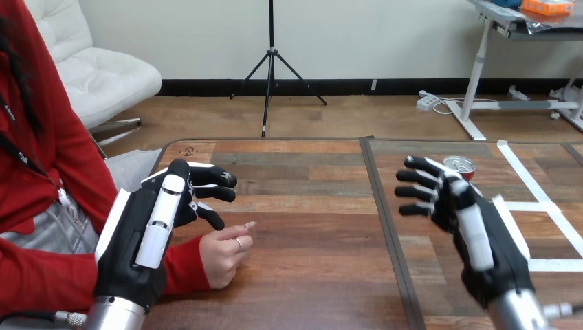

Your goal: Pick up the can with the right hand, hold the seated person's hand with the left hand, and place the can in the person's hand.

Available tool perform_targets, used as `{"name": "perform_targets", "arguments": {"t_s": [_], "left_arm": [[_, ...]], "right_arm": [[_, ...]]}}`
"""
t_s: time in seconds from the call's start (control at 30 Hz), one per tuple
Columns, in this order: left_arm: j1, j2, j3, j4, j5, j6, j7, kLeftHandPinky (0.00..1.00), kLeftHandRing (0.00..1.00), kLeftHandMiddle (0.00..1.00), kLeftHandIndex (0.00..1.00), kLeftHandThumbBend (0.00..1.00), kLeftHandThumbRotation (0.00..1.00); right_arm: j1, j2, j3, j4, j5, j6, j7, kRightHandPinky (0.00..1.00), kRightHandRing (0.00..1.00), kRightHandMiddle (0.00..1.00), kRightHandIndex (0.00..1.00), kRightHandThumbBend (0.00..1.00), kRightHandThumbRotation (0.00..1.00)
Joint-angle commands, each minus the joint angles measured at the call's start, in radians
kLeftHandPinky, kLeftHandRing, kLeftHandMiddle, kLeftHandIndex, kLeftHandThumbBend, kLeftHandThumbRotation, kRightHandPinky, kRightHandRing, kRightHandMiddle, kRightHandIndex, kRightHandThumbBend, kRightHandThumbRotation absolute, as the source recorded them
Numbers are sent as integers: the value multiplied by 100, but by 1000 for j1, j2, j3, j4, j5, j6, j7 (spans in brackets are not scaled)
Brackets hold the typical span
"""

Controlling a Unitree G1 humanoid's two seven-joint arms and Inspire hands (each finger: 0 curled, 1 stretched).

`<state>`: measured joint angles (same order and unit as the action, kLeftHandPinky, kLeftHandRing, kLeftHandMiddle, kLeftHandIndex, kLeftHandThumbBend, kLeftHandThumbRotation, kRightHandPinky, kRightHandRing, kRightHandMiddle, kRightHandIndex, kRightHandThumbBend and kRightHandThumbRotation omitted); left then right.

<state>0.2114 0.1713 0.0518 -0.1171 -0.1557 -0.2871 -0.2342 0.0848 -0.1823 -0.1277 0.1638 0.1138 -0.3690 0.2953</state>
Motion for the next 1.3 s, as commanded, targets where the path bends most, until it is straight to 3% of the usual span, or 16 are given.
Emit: {"name": "perform_targets", "arguments": {"t_s": [0.0, 0.57, 0.77, 1.03, 1.27], "left_arm": [[-92, -2, 6, -23, -2, -11, 2, 37, 60, 62, 54, 27, 100], [-91, 3, 12, -30, 0, -9, 4, 37, 59, 61, 53, 24, 100], [-88, 4, 14, -30, 0, -10, 5, 36, 59, 61, 53, 25, 100], [-82, 6, 15, -35, 2, -12, 5, 36, 60, 61, 53, 25, 100], [-73, 6, 17, -43, -6, -5, 2, 36, 60, 62, 53, 26, 100]], "right_arm": [[-268, -90, -18, 143, -74, -61, -35, 67, 76, 79, 81, 81, 100], [-589, -210, 6, 507, -212, -96, -126, 69, 78, 81, 82, 87, 100], [-674, -242, 23, 613, -256, -97, -152, 71, 80, 83, 83, 88, 100], [-772, -272, 42, 733, -297, -104, -175, 75, 83, 85, 85, 79, 100], [-853, -294, 67, 820, -349, -81, -211, 74, 82, 84, 85, 78, 100]]}}
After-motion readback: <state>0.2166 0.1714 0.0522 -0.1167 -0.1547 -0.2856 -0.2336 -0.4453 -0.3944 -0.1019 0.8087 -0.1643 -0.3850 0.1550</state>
